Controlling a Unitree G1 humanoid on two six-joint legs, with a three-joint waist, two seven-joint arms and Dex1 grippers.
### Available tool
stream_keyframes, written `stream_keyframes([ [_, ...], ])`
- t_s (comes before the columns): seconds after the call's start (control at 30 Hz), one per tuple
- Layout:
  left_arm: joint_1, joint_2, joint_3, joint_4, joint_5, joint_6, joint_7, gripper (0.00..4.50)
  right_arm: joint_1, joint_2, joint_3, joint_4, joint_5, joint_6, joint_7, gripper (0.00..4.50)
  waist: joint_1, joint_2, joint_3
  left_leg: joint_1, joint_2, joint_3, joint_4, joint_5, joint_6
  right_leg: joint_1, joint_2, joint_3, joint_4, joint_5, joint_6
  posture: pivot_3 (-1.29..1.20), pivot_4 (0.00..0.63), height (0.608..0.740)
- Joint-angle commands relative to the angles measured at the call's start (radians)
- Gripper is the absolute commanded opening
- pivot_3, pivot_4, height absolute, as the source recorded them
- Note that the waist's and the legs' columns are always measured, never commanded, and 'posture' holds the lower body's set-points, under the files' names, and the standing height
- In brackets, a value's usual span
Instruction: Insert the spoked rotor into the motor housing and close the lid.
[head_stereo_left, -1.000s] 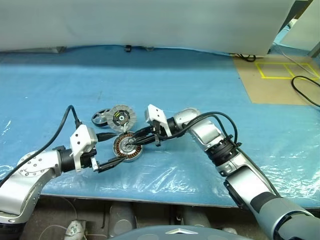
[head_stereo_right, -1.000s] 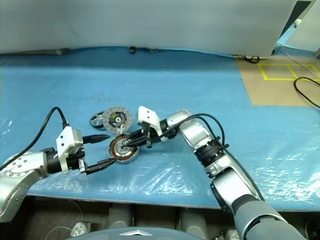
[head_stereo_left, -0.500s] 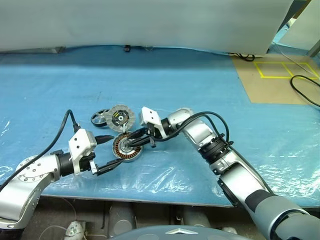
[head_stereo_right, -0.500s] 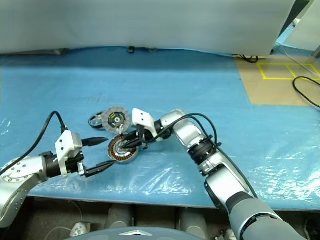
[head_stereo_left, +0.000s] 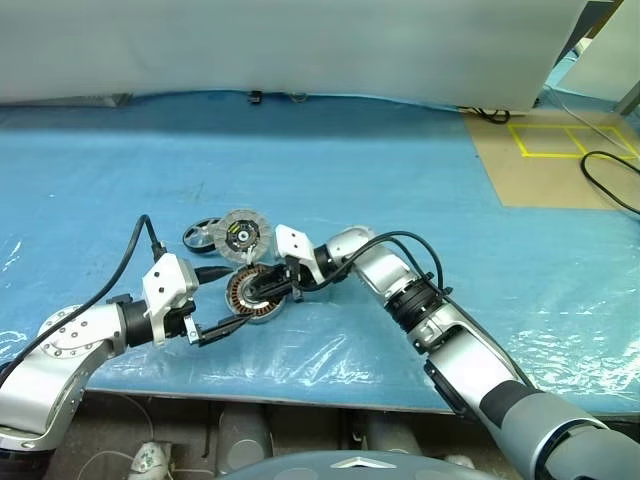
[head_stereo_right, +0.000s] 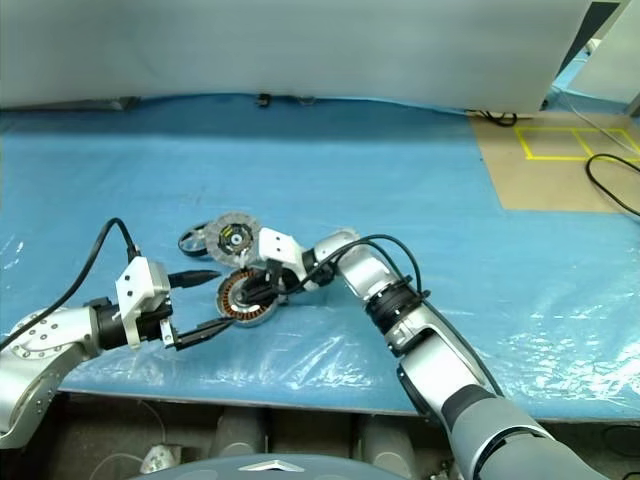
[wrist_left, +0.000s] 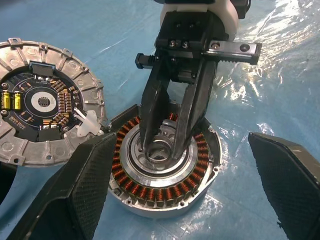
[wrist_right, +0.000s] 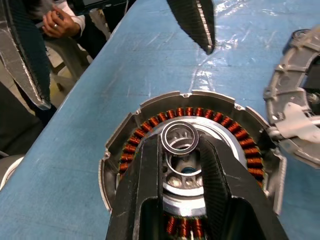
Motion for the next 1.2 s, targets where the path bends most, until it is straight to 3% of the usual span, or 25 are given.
stream_keyframes([
  [0.03,-0.004,-0.003,0.008,-0.018,0.001,-0.017,0.000,4.46,0.004,-0.028,0.004,-0.058,-0.007,0.004,0.036,0.67,0.000,0.000,0.000,0.000,0.000,0.000,0.000,0.000,0.000,0.000,0.000,0.000,0.000,0.000,0.000,0.00,0.150,0.740],
  [1.2,-0.032,-0.021,-0.016,0.009,0.016,-0.032,-0.001,4.46,0.023,-0.017,-0.004,-0.010,-0.057,-0.038,-0.021,0.67,-0.001,0.000,0.000,0.000,0.000,0.000,0.000,0.000,0.000,0.000,0.000,0.000,0.000,0.000,0.000,0.00,0.150,0.740],
])
